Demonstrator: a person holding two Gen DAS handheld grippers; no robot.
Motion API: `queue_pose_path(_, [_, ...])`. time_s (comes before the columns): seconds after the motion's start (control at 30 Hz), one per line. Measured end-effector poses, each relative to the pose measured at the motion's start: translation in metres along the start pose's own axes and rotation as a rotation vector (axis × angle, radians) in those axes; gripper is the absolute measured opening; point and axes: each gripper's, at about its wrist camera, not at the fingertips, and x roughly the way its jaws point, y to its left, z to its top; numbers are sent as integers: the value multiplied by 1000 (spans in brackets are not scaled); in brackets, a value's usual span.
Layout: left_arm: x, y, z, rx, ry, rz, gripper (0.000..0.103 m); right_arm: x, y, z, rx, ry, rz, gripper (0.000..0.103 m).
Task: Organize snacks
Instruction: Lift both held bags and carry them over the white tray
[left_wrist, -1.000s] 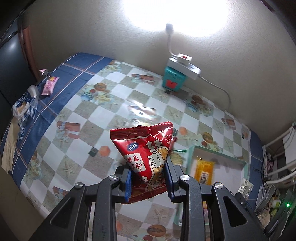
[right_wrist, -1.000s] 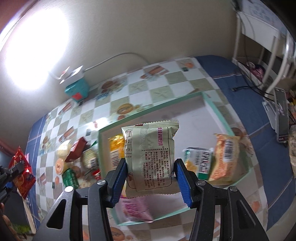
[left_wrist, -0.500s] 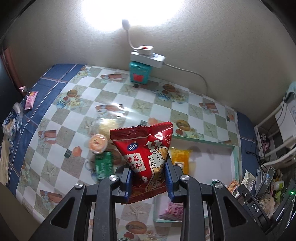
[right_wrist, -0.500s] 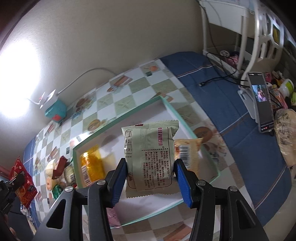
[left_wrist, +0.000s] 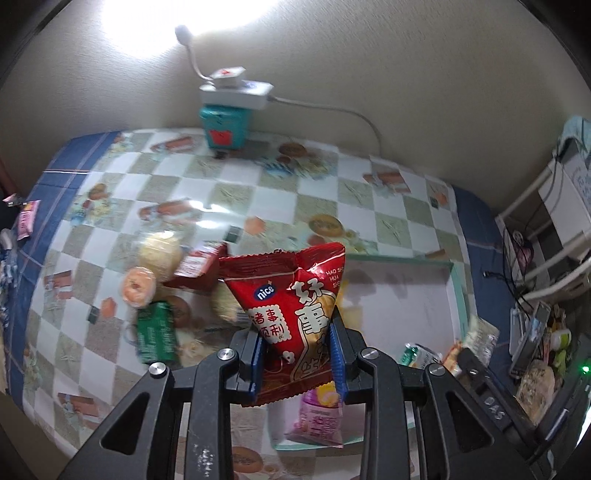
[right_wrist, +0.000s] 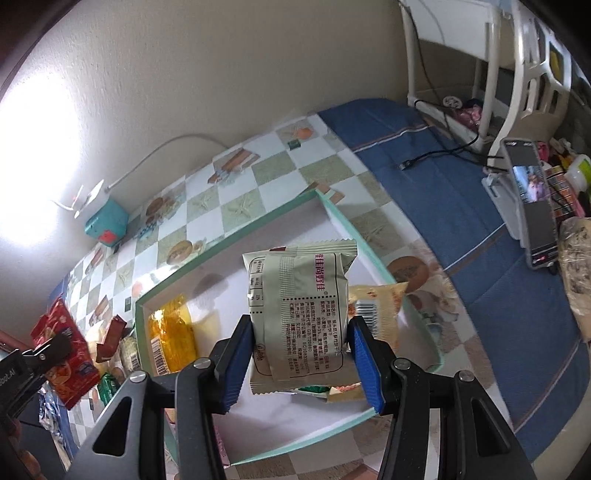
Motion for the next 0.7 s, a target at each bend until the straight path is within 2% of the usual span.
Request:
queue_pose_path(0.3, [27,-32,-4,68,24,-33,31,15,6,-2,-27,-2,9,55])
queue_pose_path(0.7, [59,-48,-4,89,35,-51,31,29,12,-1,-31,7,16,55])
